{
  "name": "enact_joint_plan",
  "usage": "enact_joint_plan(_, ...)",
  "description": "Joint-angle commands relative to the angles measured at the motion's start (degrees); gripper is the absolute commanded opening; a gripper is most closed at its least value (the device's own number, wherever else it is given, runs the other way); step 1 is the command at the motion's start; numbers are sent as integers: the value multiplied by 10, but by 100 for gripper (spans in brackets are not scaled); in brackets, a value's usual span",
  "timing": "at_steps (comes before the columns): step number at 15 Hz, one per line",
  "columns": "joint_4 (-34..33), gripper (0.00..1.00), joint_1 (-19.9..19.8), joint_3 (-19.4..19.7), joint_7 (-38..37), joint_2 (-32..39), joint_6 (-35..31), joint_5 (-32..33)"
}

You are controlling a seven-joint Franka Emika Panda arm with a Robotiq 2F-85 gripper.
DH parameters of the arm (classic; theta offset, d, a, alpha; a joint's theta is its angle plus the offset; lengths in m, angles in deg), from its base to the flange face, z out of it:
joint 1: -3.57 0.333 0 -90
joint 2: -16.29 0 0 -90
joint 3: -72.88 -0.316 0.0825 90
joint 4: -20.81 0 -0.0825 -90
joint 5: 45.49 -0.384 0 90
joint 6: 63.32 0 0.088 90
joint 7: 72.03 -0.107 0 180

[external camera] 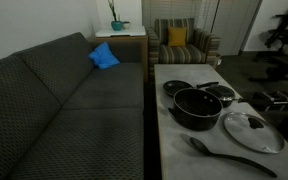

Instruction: Use the big spoon to stir the big pot

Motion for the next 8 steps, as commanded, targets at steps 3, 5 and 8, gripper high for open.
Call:
enact_joint_plan(3, -15, 100, -16, -13, 12, 18, 0, -1)
enact_joint_plan(5, -28, 100, -27, -20, 28, 39, -7, -11)
enact_joint_plan(8, -55, 100, -46, -30, 54, 86, -26, -14)
